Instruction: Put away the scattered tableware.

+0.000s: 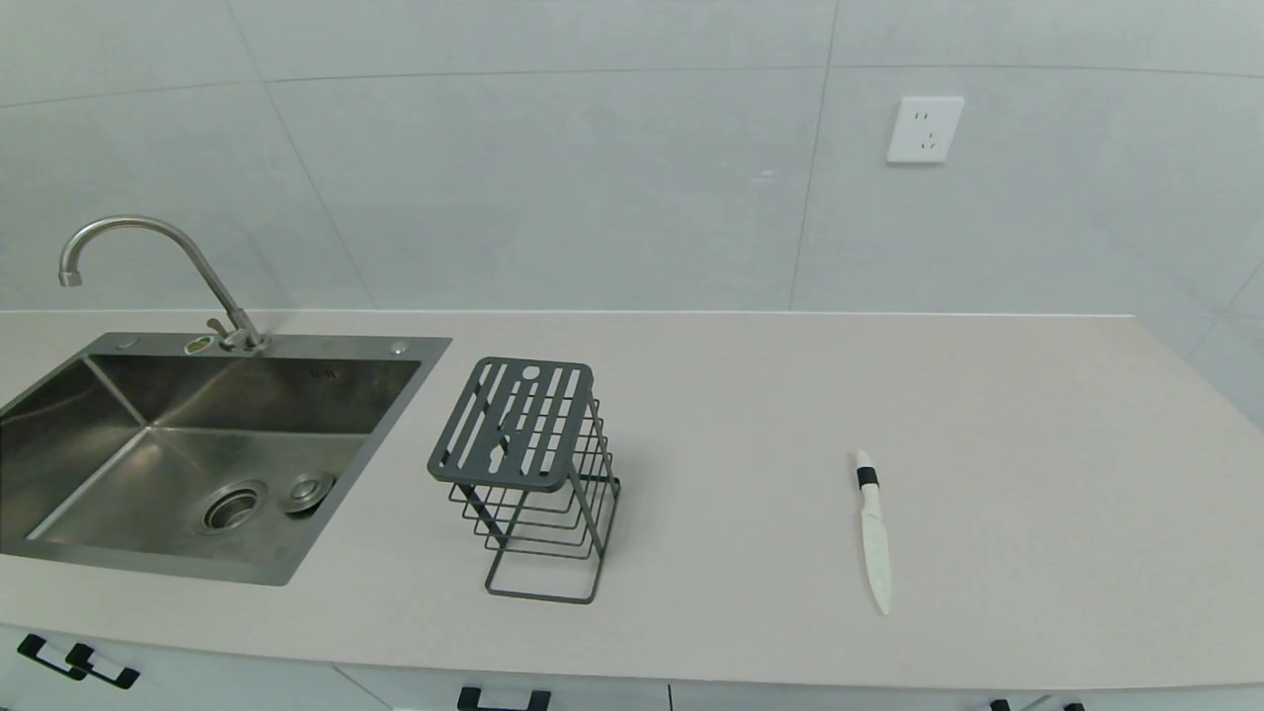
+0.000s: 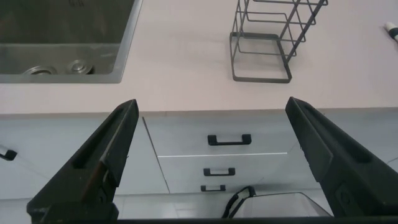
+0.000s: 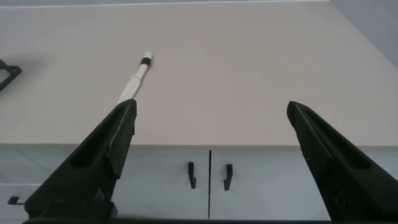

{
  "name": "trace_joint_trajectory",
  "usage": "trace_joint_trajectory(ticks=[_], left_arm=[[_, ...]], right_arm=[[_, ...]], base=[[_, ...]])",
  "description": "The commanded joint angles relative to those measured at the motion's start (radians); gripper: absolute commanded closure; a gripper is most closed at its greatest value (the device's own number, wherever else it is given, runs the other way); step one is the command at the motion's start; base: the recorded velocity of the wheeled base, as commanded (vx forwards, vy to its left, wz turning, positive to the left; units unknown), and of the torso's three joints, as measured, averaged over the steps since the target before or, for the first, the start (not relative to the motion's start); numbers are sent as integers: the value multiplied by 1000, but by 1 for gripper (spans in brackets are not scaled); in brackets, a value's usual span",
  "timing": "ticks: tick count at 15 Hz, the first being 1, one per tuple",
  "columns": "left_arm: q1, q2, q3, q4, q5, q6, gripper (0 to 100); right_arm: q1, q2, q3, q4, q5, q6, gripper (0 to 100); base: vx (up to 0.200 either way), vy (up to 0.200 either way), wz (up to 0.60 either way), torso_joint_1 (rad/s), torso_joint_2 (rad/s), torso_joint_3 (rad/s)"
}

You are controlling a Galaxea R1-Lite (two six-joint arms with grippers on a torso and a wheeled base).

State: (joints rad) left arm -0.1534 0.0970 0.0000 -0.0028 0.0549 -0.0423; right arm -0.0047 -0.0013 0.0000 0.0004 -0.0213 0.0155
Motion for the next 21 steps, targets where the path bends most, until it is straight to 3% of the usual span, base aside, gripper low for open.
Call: trace_joint_trajectory(ticks=[1, 11, 14, 17, 18, 21], left_arm=[[0, 1, 0, 0, 0, -1, 0], [0, 0, 0, 0, 0, 1, 0], [0, 0, 0, 0, 0, 6, 0], [32, 1, 0, -2, -1, 12, 0], [37, 1, 0, -2, 0, 4, 0], [37, 0, 0, -2, 0, -1, 0]], right_arm=[[0, 1, 0, 1, 0, 0, 0], [0, 1, 0, 0, 1, -22, 0], [0, 1, 0, -132, 21, -37, 0], [8, 15, -20, -172, 173, -46, 0], [20, 115, -63, -158, 265, -39, 0], [28, 385, -127, -155, 330, -37, 0]], base=[[0, 0, 0, 0, 0, 0], [0, 0, 0, 0, 0, 0], [0, 0, 0, 0, 0, 0], [0, 0, 0, 0, 0, 0], [0, 0, 0, 0, 0, 0], [0, 0, 0, 0, 0, 0]])
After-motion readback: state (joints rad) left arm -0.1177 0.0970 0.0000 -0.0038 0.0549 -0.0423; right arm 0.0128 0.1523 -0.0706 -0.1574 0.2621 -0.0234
